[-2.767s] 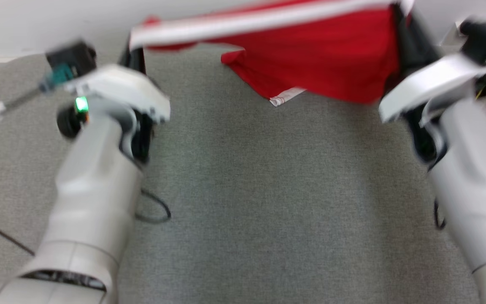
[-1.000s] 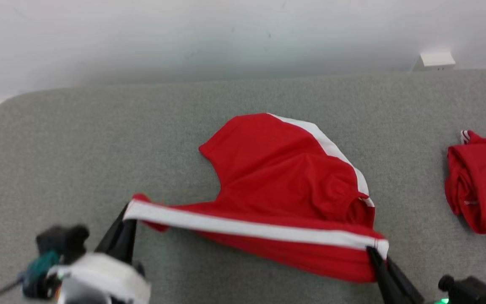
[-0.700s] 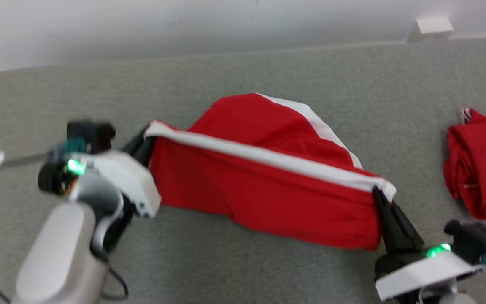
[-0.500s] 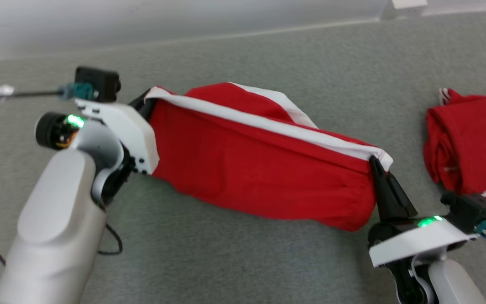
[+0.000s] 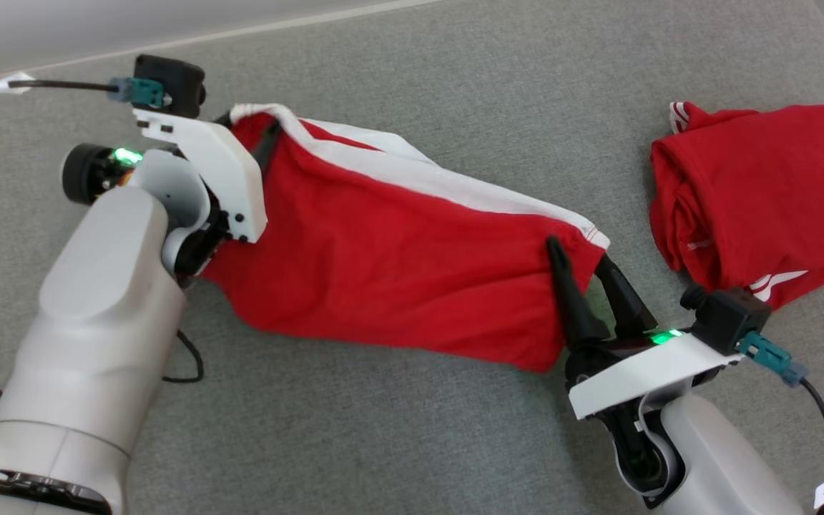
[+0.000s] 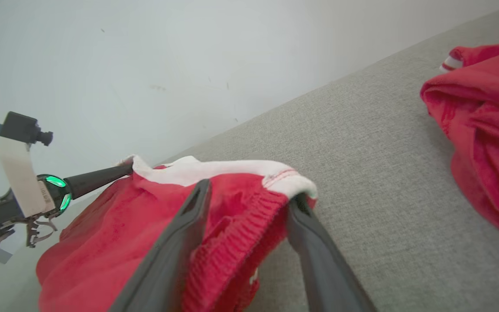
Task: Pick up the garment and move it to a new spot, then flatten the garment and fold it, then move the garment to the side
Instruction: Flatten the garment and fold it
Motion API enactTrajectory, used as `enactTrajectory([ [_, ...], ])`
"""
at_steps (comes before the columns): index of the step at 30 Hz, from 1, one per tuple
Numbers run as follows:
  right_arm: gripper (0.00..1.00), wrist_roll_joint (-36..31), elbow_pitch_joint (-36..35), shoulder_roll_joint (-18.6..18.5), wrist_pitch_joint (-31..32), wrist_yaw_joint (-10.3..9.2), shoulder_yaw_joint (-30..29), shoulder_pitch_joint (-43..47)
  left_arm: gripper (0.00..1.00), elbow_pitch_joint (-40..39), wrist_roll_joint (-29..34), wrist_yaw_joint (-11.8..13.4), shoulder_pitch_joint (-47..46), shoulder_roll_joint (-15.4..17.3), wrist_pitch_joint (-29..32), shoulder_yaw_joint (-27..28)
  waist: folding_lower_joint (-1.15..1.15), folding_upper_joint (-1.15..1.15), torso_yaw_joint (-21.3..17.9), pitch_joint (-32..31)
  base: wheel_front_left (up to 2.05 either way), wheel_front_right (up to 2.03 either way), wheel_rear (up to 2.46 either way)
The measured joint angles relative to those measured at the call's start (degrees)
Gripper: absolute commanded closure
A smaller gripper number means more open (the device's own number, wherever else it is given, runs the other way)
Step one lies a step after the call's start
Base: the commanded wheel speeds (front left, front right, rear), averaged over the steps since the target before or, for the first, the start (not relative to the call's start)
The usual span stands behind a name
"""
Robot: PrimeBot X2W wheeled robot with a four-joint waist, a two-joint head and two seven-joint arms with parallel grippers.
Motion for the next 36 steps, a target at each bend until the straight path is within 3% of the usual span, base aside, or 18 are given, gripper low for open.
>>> enactTrajectory([
  [4,0.00,-2.4,1.1,-0.5,-0.7,0.00,0.9,-0.1,0.00,1.6,-2.9,-0.1,-0.6,0.1,-7.4,0.4,0.00,0.00,0.4,0.0,0.00,0.00,0.00],
  [8,0.00,-6.4,0.0,-3.2,-1.1,0.00,-0.1,1.8,0.00,2.3,-4.0,0.7,0.2,0.5,-15.9,2.4,0.00,0.00,1.7,-0.6,0.00,0.00,0.00],
  [14,0.00,-11.9,-3.7,-6.5,-1.3,-0.01,-4.3,7.2,0.00,-1.6,-4.5,6.7,6.7,1.5,-25.7,5.8,0.00,0.00,4.2,-2.4,0.00,0.00,0.00],
  [19,0.00,-15.9,-8.3,-8.3,0.6,-0.01,-9.8,12.8,0.00,-12.7,-4.0,12.2,17.0,2.2,-26.9,9.0,-0.01,0.00,6.6,-4.8,0.00,0.00,0.00],
  [28,0.00,-23.4,-22.2,-6.2,7.0,-0.01,-19.0,18.6,0.00,-38.2,2.3,23.8,38.7,4.1,-27.0,11.7,-0.01,0.00,11.0,-9.4,0.00,0.00,0.00],
  [32,0.00,-25.4,-26.3,-5.5,10.4,-0.01,-20.4,20.4,0.00,-45.2,4.5,27.1,45.8,4.9,-25.5,10.7,-0.01,0.00,12.6,-11.0,0.00,0.00,0.00],
  [36,0.00,-26.3,-28.9,-4.6,12.7,-0.01,-21.2,22.4,0.00,-49.6,6.2,28.5,50.4,5.8,-22.8,8.6,-0.01,0.00,13.6,-12.3,0.00,0.00,0.00],
])
